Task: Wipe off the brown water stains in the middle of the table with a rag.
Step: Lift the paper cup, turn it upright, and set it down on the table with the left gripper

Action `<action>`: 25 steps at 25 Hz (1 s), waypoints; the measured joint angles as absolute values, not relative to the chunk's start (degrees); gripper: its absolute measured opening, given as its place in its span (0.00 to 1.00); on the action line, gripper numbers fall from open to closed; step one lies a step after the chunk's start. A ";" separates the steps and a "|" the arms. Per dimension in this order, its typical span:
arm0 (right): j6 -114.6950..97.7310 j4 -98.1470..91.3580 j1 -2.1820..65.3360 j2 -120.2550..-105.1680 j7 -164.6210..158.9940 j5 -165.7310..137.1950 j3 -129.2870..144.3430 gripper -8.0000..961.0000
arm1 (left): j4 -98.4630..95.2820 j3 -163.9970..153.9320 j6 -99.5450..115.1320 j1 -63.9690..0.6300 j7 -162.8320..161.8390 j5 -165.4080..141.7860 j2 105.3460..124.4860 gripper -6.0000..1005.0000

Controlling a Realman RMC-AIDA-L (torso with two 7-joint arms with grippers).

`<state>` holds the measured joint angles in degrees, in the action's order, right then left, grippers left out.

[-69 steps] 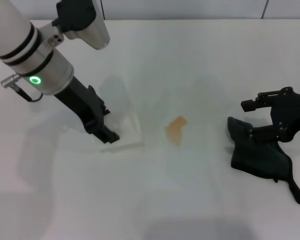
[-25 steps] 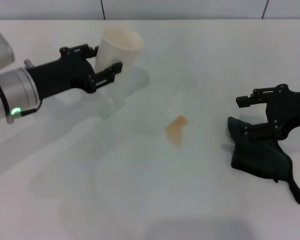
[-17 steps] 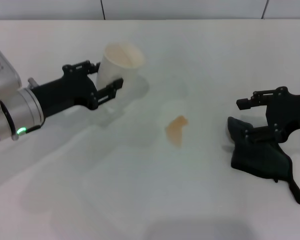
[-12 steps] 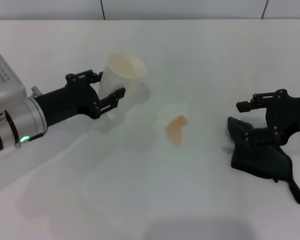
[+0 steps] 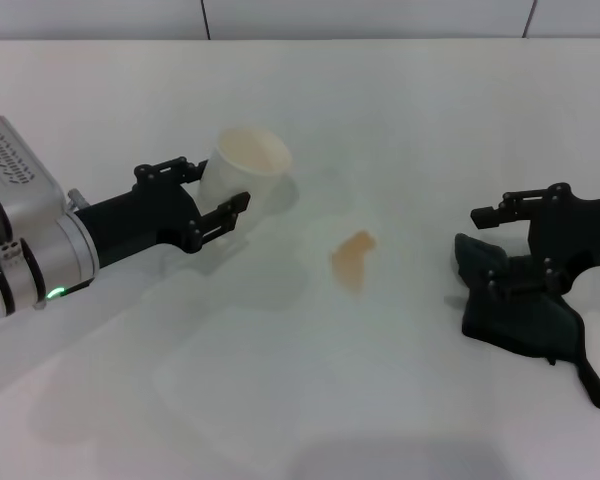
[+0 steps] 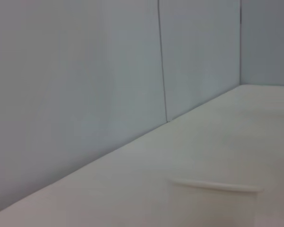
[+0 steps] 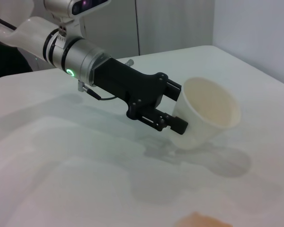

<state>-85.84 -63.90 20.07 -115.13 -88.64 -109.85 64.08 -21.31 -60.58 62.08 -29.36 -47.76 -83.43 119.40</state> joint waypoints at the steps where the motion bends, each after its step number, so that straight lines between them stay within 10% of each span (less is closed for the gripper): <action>1: -85.56 -63.89 20.08 -115.14 -88.63 -109.86 64.30 0.75 | -21.27 -60.64 61.74 -29.36 -47.73 -83.50 119.41 0.56; 25: -83.84 -63.80 20.83 -115.13 -88.50 -109.95 65.57 0.75 | -21.01 -62.10 58.46 -29.80 -48.00 -83.84 119.44 0.57</action>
<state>-83.84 -63.80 20.83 -115.13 -88.50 -109.95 65.57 -21.01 -62.10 58.46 -29.80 -48.00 -83.84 119.44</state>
